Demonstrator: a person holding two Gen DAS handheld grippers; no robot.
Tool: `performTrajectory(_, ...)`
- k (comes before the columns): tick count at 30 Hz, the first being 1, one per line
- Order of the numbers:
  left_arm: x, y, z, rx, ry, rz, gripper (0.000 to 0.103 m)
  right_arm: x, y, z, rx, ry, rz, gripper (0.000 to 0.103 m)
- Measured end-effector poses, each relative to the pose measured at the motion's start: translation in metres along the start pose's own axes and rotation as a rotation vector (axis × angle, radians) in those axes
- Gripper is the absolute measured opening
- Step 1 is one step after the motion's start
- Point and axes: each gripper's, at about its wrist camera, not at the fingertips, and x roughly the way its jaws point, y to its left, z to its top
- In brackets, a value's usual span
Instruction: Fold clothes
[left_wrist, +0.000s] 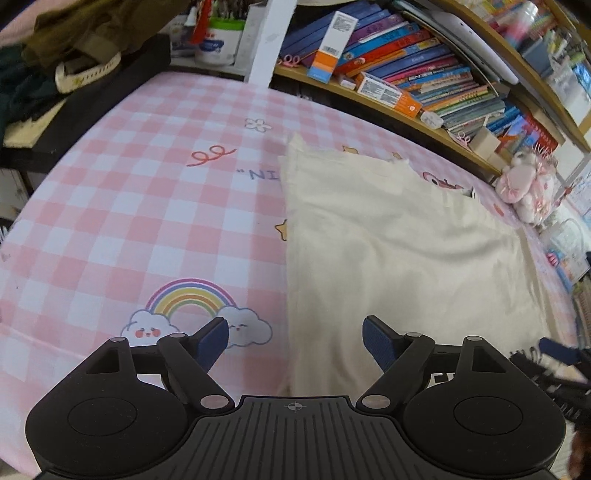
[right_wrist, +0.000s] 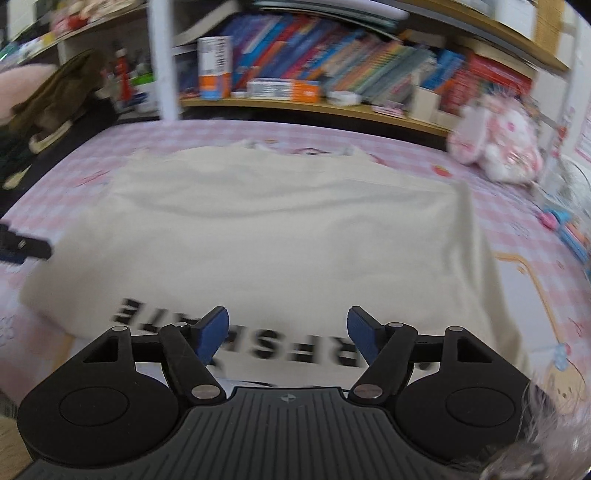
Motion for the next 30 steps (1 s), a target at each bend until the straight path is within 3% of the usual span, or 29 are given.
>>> performTrajectory(10,0.008,0.036,0.013,-0.103,0.015,-0.107,0.082,0.005,0.079,0.022,-0.247,0.020,0.079,0.072)
performTrajectory(18,0.017,0.054,0.018,-0.216,0.048,-0.229,0.082,0.014,0.134,0.040,-0.439,0.031,0.210,0.072)
performTrajectory(26,0.022,0.066,0.014,-0.294,0.087,-0.312,0.082,0.026,0.154,0.046,-0.483,0.054,0.239,0.072)
performTrajectory(30,0.021,0.073,0.013,-0.319,0.091,-0.318,0.082,0.029,0.160,0.045,-0.486,0.067,0.252,0.072)
